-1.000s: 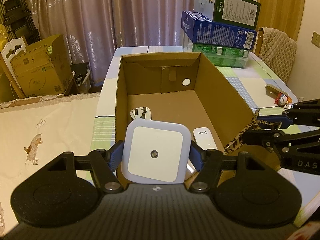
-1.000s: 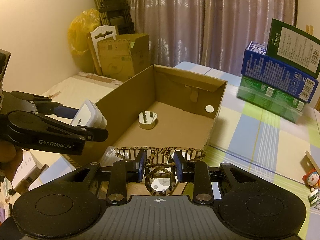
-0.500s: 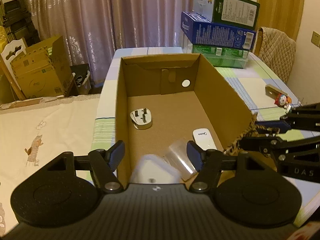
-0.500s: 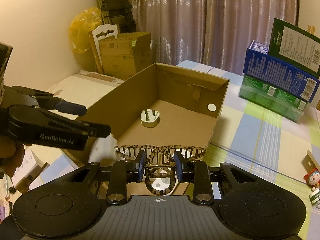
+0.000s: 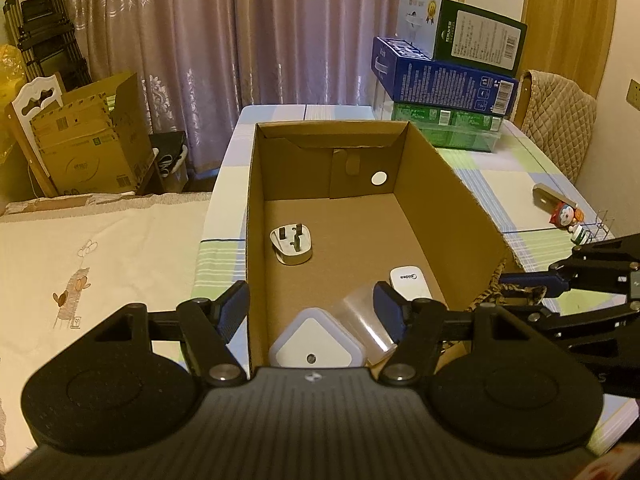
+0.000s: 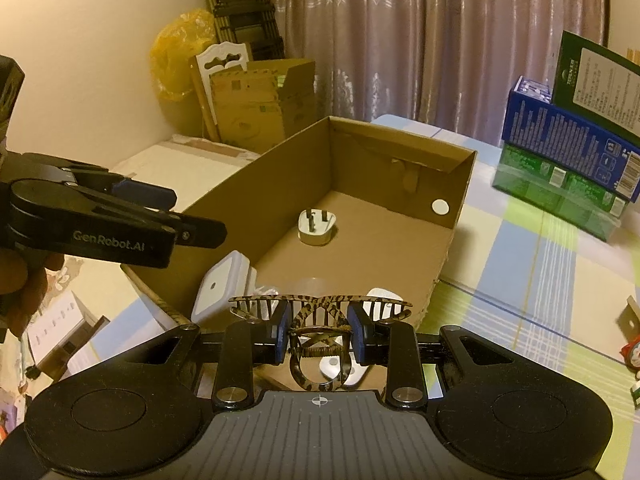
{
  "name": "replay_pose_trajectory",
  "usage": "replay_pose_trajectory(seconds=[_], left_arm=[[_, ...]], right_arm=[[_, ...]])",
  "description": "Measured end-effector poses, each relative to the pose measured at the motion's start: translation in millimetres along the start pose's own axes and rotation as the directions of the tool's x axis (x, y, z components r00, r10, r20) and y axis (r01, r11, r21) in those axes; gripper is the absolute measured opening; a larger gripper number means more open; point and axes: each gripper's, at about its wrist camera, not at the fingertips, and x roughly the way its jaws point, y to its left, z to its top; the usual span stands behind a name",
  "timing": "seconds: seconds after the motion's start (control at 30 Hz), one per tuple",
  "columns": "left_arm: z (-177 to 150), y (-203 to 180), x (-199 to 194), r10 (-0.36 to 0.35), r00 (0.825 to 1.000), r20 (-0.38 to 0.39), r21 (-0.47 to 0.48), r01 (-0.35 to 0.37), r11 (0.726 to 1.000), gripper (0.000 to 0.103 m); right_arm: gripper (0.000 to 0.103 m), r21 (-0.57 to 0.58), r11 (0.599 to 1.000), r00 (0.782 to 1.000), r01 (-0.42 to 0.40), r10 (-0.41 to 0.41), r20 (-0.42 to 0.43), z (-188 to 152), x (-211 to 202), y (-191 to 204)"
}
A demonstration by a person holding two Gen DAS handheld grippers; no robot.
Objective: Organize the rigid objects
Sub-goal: 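Open both tools to drop the night light and clip into the box, then move both open tools back over the remaining table items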
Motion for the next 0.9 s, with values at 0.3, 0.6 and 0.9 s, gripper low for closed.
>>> replay_pose_trajectory(seconds=[0.3,0.6,0.9], left_arm=[[-2,-2,-3,0.007,1.000,0.003,-0.001,-0.007,1.000,0.064],[-2,-15,-14,-0.006,1.000,0.018,0.003,0.006,1.000,0.064],[3,-42,-32,-0.036,0.998,0.045,0.020,0.035,0.999,0.064]], right_arm=[[0.069,0.006,1.000,0.999,0.029,-0.029,0.041,-2,-10,-6],[0.069,0.059,0.996,0.994,0.069,-0.074,0.080,-20,-45,-19],[0.069,0.145,0.981,0.986,0.129,-0.143,0.086,-41,-86,-39]])
